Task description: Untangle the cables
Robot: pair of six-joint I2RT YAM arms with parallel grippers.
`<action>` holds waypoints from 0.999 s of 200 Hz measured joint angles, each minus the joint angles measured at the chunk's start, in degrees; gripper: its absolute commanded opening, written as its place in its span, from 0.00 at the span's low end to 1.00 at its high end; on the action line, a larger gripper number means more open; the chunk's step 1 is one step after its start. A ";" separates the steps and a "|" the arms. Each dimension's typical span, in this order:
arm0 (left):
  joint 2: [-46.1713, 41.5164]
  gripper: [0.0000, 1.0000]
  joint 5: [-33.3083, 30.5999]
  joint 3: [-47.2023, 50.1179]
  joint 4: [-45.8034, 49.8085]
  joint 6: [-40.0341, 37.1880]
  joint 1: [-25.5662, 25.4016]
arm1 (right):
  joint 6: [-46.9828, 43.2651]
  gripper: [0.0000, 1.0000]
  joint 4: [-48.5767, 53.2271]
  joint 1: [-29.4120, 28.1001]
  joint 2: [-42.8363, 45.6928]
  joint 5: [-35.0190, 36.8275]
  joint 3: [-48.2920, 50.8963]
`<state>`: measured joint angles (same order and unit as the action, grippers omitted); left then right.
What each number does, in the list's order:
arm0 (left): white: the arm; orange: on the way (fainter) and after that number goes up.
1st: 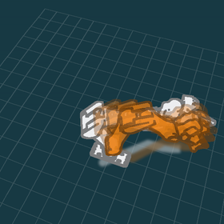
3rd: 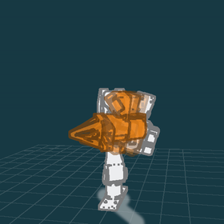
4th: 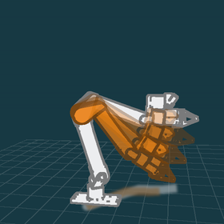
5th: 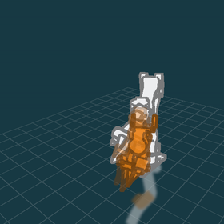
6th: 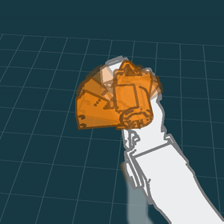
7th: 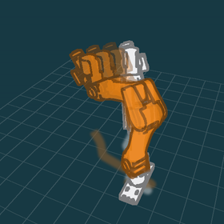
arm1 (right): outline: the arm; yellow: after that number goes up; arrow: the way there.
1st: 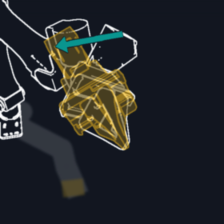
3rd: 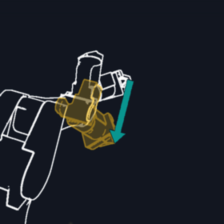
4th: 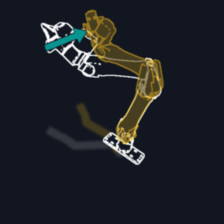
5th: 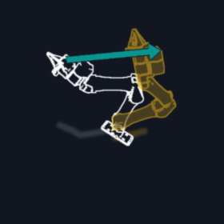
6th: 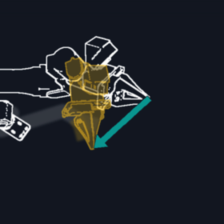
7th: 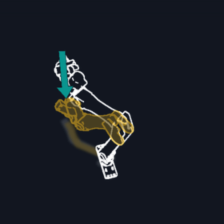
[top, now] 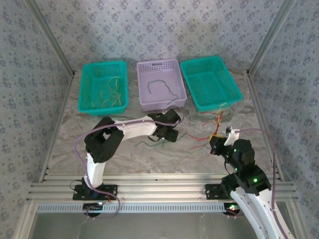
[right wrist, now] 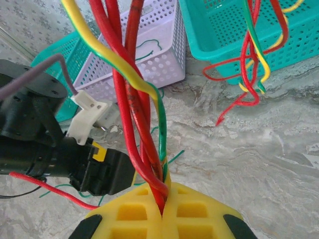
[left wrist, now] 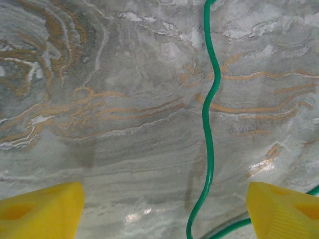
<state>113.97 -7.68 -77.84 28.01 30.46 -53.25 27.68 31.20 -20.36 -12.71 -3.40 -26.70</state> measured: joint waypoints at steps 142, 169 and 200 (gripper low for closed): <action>2.97 0.13 0.79 -2.99 -0.59 -1.57 2.23 | 0.00 0.00 0.85 0.04 0.04 0.00 -0.22; 2.99 0.05 3.10 -2.82 -2.36 -1.49 2.14 | 0.00 0.00 0.85 0.04 0.04 0.00 -0.22; 2.38 0.00 4.59 -2.10 -3.04 -1.03 1.66 | 0.00 0.00 0.85 0.04 0.04 0.00 -0.22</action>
<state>116.36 -3.09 -79.94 24.97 29.43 -51.59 27.68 32.05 -20.32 -12.67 -3.40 -26.92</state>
